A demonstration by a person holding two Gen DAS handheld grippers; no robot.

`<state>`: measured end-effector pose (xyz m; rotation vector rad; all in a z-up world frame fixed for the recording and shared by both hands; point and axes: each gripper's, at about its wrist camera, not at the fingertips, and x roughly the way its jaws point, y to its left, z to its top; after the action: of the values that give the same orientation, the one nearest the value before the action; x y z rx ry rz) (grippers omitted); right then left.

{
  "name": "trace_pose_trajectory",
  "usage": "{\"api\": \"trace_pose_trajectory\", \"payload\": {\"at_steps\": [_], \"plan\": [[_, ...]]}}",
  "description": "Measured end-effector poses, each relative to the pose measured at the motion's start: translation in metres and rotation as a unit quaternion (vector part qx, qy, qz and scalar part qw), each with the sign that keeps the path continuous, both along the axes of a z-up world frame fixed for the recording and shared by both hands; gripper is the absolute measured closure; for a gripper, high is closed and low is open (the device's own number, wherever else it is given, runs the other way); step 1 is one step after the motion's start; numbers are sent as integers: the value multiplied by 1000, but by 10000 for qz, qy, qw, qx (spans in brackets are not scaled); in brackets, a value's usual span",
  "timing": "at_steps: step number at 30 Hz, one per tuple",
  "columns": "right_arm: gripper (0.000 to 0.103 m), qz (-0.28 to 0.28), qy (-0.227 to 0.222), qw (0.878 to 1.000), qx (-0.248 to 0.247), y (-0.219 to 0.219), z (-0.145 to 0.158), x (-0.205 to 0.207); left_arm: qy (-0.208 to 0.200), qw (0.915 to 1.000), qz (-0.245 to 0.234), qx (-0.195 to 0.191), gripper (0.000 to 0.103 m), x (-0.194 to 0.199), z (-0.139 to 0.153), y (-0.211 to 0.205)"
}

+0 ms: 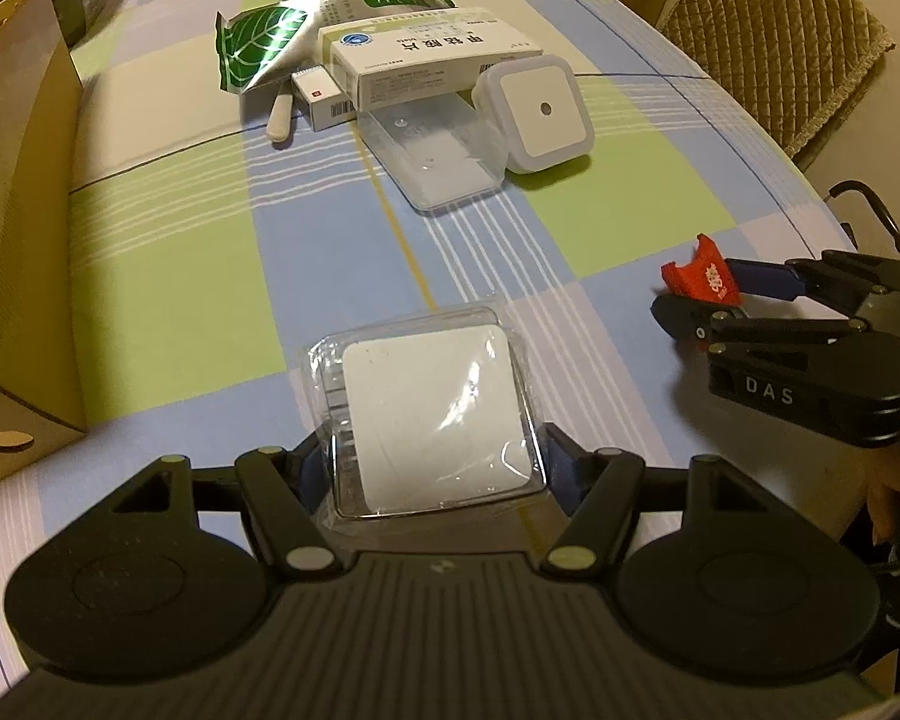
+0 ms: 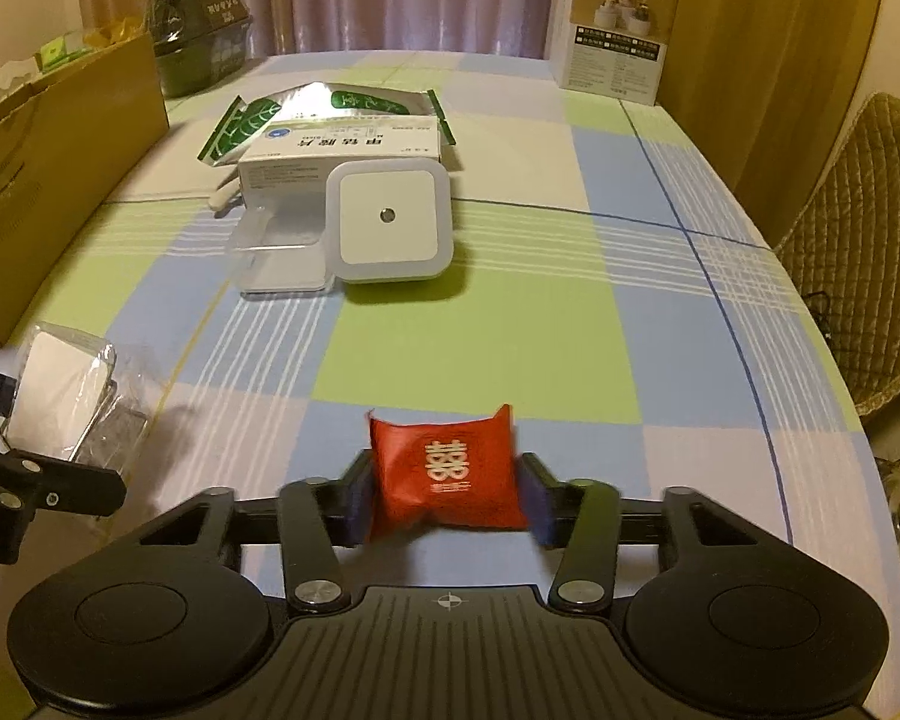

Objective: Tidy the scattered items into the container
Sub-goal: 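Lift the plastic tray and red packet off the table with both tools, then carry the tray and red packet over the cardboard box and release both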

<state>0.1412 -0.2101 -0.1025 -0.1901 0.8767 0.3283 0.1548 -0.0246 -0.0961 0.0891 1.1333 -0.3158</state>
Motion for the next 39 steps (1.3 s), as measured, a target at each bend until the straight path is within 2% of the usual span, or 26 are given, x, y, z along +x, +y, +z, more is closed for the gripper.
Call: {"api": "trace_pose_trajectory", "payload": {"at_steps": [8,19,29,39], "plan": [[53,81,-167,9998,-1,3,15,-6,-160,9999,1,6,38,-3,11,2],[53,274,-503,9984,39,15,53,-26,-598,9980,192,-82,38,-17,55,18],[53,657,-813,9944,150,46,86,-53,-1020,9933,542,-51,38,-49,99,57],[53,1216,-1102,9862,223,92,110,-78,-1293,9868,978,11,38,-79,130,105]]}}
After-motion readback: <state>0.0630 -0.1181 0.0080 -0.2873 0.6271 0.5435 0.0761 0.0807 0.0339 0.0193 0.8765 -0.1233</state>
